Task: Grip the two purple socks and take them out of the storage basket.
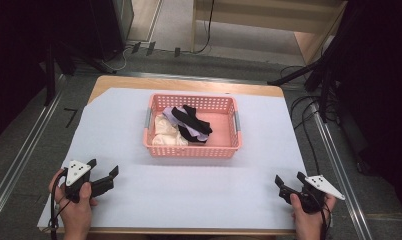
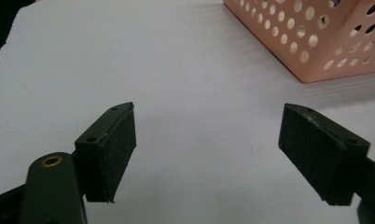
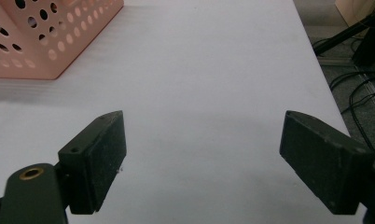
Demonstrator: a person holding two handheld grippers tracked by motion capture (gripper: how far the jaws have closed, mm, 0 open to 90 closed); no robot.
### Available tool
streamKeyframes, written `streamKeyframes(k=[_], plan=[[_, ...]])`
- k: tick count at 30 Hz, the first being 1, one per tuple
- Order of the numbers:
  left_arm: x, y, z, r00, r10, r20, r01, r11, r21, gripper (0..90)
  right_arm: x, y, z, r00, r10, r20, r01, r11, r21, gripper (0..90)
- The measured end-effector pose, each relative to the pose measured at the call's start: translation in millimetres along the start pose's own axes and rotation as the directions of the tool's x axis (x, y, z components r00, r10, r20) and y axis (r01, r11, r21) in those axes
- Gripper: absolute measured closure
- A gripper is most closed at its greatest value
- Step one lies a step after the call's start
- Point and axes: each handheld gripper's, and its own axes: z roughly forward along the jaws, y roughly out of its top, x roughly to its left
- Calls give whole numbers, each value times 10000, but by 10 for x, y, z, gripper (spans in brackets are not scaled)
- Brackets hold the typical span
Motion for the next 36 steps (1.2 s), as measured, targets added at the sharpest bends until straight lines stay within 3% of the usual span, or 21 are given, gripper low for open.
streamKeyframes(k=[2,8,12,17,25,28,32,36], plan=[[-7,3,4,9998,182,-19,-182,9998,65,148,6,-1,-2,10000,18,52,-18,10000,3,145],[-2,3,4,9999,56,-87,-56,10000,67,127,16,3,-13,9997,-50,230,51,10000,-61,147],[0,4,7,10000,-7,-99,8,10000,71,108,0,17,-28,9990,319,307,-312,9993,-224,147],[0,0,-2,10000,42,-74,-42,10000,-13,88,65,57,-19,9992,167,370,-154,9993,-337,157],[-7,-5,-7,9997,40,-252,-43,9999,-122,86,287,312,20,9996,131,-261,-144,9987,-480,162],[-27,-9,-10,9992,175,-356,-181,9997,-172,86,328,369,27,9997,66,-225,-78,9986,-524,163],[-26,-15,-29,9991,129,-408,-142,9994,-319,86,380,467,67,9991,320,-291,-337,9977,-595,163],[-28,-16,-31,9987,83,-500,-101,9993,-357,87,468,580,134,9990,144,-426,-168,9983,-561,148]])
